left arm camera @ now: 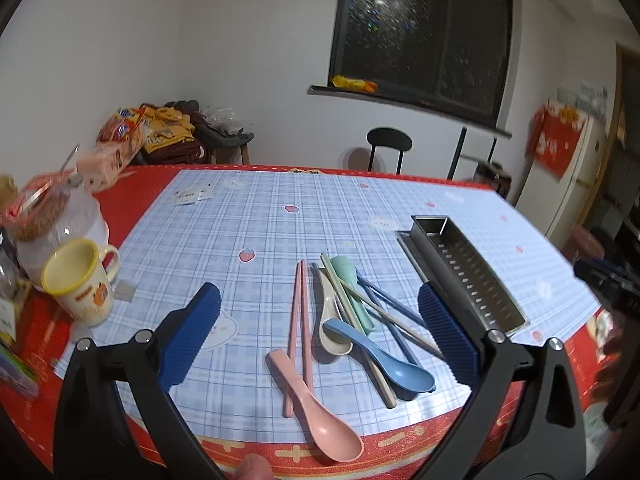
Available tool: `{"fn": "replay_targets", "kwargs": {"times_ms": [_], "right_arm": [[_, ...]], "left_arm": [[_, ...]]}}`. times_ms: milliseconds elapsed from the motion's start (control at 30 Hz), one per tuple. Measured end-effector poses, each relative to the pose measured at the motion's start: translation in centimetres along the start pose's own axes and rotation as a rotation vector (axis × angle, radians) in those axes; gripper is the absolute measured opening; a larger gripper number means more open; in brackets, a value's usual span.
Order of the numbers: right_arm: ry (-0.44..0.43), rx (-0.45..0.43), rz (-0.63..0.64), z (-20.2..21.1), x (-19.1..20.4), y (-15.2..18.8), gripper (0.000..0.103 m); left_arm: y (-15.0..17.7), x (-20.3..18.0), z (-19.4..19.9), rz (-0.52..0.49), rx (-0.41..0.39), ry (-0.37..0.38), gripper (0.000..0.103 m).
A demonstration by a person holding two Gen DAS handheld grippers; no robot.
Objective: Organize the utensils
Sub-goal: 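Grasp the pink spoon handle with the left tool while the right tool approaches the blue spoon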
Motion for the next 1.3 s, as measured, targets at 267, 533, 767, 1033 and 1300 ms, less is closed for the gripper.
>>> {"fn": "replay_targets", "kwargs": {"times_ms": [267, 533, 767, 1033, 1300], "right_arm": [[-0.104, 0.046, 0.128, -3.8, 4.7, 1.1, 0.098], [-0.246, 0.163, 0.164, -7.9, 7.9, 3.2, 0.098], [-0.403, 0.206, 0.165, -10.8, 9.1, 4.7, 0.092], [-0.463, 0.297, 0.272, -12.6, 11.2, 6.6, 0.046], [-0.455, 0.339, 0.267, -14.3, 11.8, 7.8, 0.017]], "left_arm": [[2.1, 3.1, -0.6, 0.063, 0.040, 0.000, 0.098], [5.0, 4.9, -1.5, 0.084, 0.068, -0.033, 0.098], [6.5, 6.3, -1.9, 0.126, 0.075, -0.024, 0.097], [7.7, 5.9, -3.2, 0.124, 0.125, 0.049, 0.063], [9.5, 4.0, -4.1, 0.063, 0.180, 0.091, 0.030]]}}
Point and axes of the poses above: each gripper's, at about its wrist camera, not at the fingertips, and z roughly against the way its jaws point, x to its left, y to its underside, the point moved 2 cm from there along -z, roughly the way its jaws point, and after that the axes turned 6 degrees about -y, right-handed, at the moved point
